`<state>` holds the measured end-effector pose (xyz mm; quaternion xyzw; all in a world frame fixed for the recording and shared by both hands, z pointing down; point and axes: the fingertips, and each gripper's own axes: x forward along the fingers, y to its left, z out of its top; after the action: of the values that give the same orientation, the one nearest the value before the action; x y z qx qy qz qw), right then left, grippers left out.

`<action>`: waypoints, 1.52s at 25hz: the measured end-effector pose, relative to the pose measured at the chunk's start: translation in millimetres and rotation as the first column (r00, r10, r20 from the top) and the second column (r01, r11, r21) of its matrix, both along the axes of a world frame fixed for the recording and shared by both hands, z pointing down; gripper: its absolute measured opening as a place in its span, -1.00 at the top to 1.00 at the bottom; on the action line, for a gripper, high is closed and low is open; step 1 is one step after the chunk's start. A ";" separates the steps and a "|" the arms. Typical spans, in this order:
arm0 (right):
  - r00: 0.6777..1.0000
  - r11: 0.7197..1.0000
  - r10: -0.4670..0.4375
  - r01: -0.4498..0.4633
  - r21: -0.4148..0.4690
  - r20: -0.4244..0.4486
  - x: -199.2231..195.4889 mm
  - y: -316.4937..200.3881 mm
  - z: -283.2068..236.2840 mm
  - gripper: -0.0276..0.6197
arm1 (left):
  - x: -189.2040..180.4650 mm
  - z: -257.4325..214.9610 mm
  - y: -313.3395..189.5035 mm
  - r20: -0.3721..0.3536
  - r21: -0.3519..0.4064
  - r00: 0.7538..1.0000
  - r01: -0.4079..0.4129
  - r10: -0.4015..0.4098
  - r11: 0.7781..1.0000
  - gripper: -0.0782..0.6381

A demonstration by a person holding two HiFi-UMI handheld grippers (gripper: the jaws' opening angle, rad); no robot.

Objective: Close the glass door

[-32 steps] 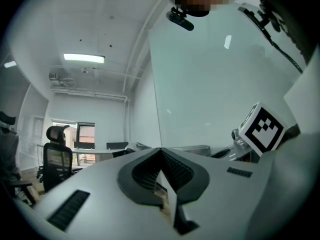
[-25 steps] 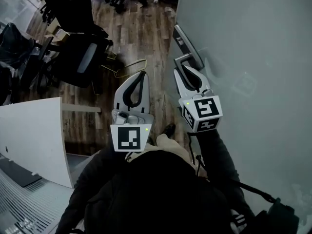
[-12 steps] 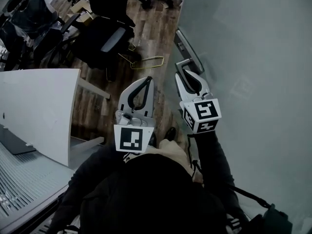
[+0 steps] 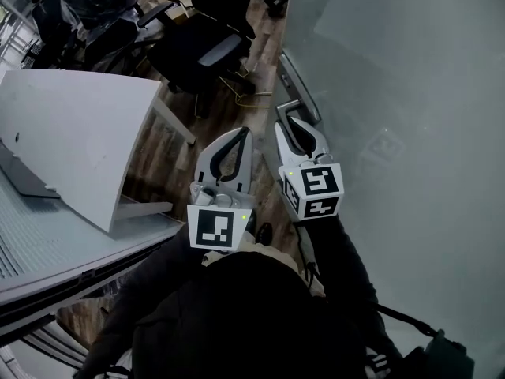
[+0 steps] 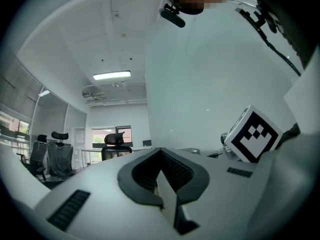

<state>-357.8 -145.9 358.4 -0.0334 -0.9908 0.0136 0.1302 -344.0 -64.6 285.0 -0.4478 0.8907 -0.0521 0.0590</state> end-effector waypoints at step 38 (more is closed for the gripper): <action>0.926 0.926 -0.377 0.377 0.020 0.000 89.5 327.8 0.5 0.71 | 130.1 2.2 301.2 -0.021 0.035 0.963 0.268 -0.268 0.963 0.79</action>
<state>-268.2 181.9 358.9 -0.2219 -0.9663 -0.0215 0.1289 -213.9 236.7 287.3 -0.3225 0.9443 -0.0392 0.0526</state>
